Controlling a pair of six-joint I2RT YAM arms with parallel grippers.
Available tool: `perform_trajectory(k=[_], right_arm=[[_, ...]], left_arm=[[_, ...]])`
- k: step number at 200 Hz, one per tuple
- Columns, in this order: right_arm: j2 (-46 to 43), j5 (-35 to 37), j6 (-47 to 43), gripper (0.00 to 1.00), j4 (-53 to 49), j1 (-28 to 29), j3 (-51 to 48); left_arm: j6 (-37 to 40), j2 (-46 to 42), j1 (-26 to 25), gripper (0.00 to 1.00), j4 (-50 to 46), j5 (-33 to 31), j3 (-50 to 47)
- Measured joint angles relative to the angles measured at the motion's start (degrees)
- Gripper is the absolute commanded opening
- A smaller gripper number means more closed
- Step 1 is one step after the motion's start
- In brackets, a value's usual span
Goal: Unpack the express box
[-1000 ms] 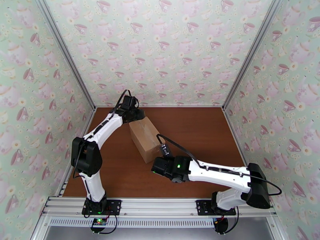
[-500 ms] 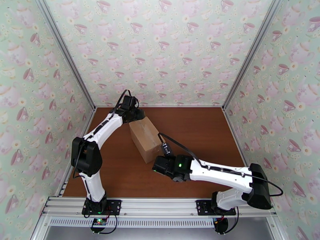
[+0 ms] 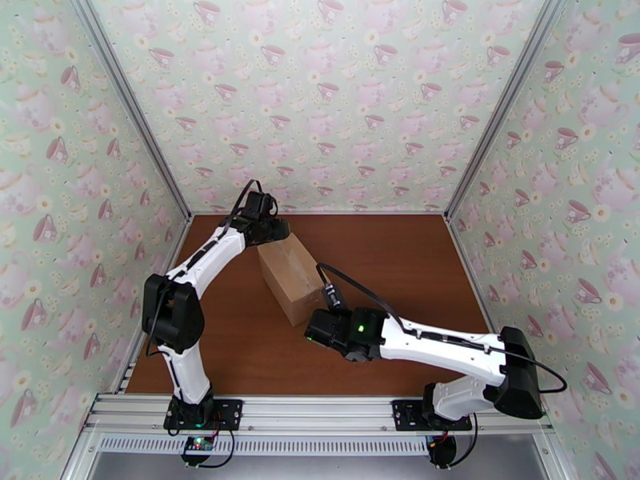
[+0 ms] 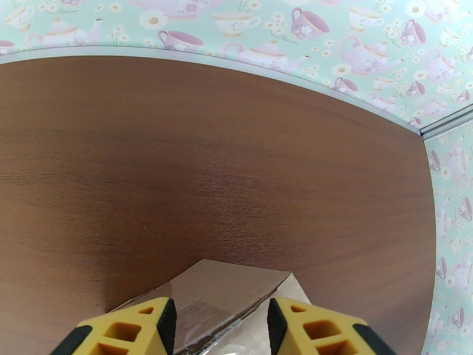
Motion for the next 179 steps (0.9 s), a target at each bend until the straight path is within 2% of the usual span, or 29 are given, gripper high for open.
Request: perform_trajectory(k=[179], right_arm=[[1.0, 0.0, -2.6, 0.0, 0.0, -0.4, 1.1]], left_arm=[[-0.7, 0.0, -1.3, 0.47, 1.7, 1.4, -1.2]])
